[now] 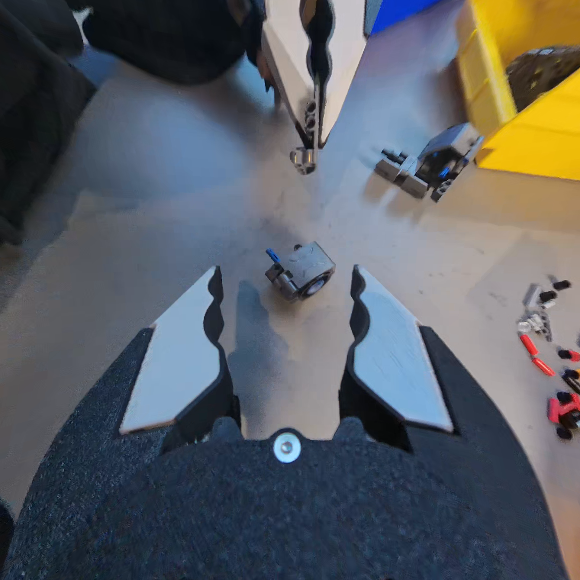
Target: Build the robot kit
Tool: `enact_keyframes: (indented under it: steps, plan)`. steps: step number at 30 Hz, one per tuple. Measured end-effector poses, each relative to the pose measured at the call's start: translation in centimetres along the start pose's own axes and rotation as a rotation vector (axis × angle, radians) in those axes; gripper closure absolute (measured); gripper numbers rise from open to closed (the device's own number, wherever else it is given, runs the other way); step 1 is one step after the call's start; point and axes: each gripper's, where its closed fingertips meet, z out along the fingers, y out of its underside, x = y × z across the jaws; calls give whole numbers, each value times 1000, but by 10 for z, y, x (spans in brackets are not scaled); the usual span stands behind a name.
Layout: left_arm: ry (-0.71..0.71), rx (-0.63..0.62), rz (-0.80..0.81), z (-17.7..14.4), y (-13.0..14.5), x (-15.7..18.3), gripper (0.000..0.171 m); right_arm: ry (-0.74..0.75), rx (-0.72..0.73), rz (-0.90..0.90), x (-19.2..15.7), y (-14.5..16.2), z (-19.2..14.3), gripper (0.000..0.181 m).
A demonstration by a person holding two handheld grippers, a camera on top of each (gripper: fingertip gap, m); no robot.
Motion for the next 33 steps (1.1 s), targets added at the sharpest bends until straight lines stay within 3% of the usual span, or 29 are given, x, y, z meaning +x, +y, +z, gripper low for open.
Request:
enact_keyframes:
  steps: [5,8,9,17,21,33]
  plan:
    - [-27,-74,-9,7,14,-6,171,-179,-141,-88,6,20,31,97]
    - [-35,-88,-42,8,19,-9,171,-257,-163,-74,0,27,39,126]
    - [-37,-85,-54,8,19,-9,171,-255,-149,-48,-3,25,39,126]
    - [-7,66,-181,8,-6,-5,171,195,147,311,11,-7,13,127]
    - [22,65,-240,12,-3,-2,171,346,157,346,20,-14,6,127]
    - [84,129,-406,15,-10,-1,171,362,198,345,22,-21,2,127]
